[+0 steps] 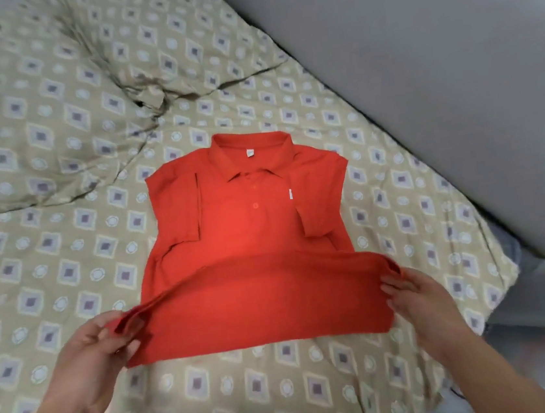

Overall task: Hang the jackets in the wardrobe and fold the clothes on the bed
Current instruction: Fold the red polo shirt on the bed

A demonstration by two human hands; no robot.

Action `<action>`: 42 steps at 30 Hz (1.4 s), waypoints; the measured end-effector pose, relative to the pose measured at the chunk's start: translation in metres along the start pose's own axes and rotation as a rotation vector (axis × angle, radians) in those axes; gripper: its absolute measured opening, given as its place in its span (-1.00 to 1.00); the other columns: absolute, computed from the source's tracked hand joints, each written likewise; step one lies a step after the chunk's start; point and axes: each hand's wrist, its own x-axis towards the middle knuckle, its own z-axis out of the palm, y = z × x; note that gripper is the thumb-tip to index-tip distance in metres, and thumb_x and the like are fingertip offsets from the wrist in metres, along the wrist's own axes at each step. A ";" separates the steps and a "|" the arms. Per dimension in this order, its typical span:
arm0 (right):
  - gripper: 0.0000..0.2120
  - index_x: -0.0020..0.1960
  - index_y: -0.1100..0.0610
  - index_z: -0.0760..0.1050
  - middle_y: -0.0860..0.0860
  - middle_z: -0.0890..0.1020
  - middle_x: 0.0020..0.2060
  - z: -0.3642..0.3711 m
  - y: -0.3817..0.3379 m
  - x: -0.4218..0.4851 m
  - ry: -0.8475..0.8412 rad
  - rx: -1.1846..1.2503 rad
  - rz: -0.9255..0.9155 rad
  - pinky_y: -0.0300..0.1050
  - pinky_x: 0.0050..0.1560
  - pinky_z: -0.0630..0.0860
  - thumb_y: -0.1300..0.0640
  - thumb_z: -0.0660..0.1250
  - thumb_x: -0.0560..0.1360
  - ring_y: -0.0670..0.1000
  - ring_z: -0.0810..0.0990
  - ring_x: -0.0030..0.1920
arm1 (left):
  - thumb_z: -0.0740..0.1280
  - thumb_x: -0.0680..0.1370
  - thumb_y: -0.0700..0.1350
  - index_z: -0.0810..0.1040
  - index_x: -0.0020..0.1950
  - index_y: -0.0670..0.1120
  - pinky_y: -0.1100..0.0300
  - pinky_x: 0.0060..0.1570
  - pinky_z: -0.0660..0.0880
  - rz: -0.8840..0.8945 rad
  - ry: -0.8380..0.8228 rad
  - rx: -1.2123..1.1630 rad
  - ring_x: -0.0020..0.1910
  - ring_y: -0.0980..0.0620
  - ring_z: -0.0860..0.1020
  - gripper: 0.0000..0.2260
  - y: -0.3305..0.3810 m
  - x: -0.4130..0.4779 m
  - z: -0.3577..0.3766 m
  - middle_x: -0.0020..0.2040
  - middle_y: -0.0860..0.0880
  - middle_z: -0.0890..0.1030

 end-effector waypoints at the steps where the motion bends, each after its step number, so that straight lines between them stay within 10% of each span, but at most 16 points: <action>1: -0.81 0.06 0.19 0.58 0.07 0.67 -0.10 0.008 -0.010 0.013 0.015 -0.048 -0.047 -0.12 -0.05 0.54 0.42 0.32 0.53 0.01 0.62 -0.10 | 0.28 0.54 -0.42 0.56 -0.10 -0.14 0.37 -0.33 0.58 0.033 0.043 0.050 -0.35 0.15 0.66 -0.80 0.006 0.013 0.011 -0.29 -0.05 0.64; 10: -0.88 -0.12 0.11 0.50 -0.04 0.52 -0.52 0.066 -0.110 0.146 0.058 0.165 -0.074 -0.25 -0.51 0.51 0.14 0.35 0.60 -0.10 0.52 -0.54 | 0.25 0.66 -0.01 0.44 -0.16 -0.01 0.38 -0.54 0.49 0.199 0.289 -0.116 -0.57 0.18 0.56 -0.79 0.087 0.137 0.096 -0.54 0.09 0.53; 16: -0.85 0.19 0.12 0.47 0.05 0.66 -0.19 0.112 -0.169 0.209 -0.047 0.258 -0.046 -0.21 -0.38 0.58 0.10 0.25 0.65 -0.06 0.67 -0.32 | 0.09 0.71 -0.05 0.43 -0.05 -0.03 0.31 -0.19 0.60 0.197 0.173 -0.162 -0.24 0.09 0.64 -0.79 0.149 0.206 0.156 -0.14 -0.03 0.53; 21: -0.55 0.49 0.04 0.27 0.07 0.57 0.06 0.127 -0.163 0.217 -0.071 0.064 -0.139 -0.06 0.02 0.60 0.16 0.25 0.62 0.04 0.62 -0.01 | 0.24 0.62 -0.21 0.22 0.54 -0.09 0.02 0.15 0.54 0.273 0.097 0.039 0.08 -0.07 0.56 -0.51 0.146 0.224 0.166 0.09 -0.10 0.51; 25: -0.62 0.32 0.07 0.45 0.01 0.60 0.03 0.105 -0.100 0.178 0.171 -0.518 -0.358 0.00 0.07 0.53 0.05 0.34 0.53 0.04 0.59 -0.01 | 0.37 0.49 0.03 0.48 0.36 -0.07 -0.11 0.23 0.48 0.369 0.423 0.637 0.09 -0.18 0.58 -0.54 0.082 0.188 0.128 0.11 -0.11 0.62; 29: -0.73 -0.05 0.04 0.55 -0.11 0.63 -0.22 0.079 -0.031 0.128 0.123 -0.603 -0.163 -0.15 -0.24 0.43 -0.17 0.37 0.51 -0.08 0.59 -0.21 | 0.35 0.49 0.24 0.59 -0.05 -0.08 -0.09 -0.06 0.52 0.201 0.329 0.706 -0.14 -0.13 0.60 -0.62 0.025 0.139 0.089 -0.14 -0.07 0.64; 35: -0.87 -0.13 0.18 0.53 0.07 0.54 -0.43 0.077 -0.009 0.095 -0.106 -0.122 0.193 -0.04 -0.22 0.45 0.15 0.39 0.55 0.00 0.46 -0.41 | 0.32 0.63 -0.10 0.50 -0.11 -0.25 0.16 -0.37 0.47 -0.088 0.083 0.427 -0.49 -0.06 0.45 -0.77 0.023 0.119 0.071 -0.40 -0.17 0.50; 42: -0.89 0.02 0.21 0.49 0.09 0.54 -0.29 0.067 -0.064 0.061 0.107 -0.057 -0.047 -0.04 -0.27 0.49 0.24 0.37 0.51 0.01 0.46 -0.38 | 0.30 0.63 -0.17 0.50 -0.07 -0.10 0.13 -0.32 0.54 0.116 0.218 0.087 -0.28 -0.05 0.56 -0.91 0.063 0.080 0.075 -0.16 -0.11 0.57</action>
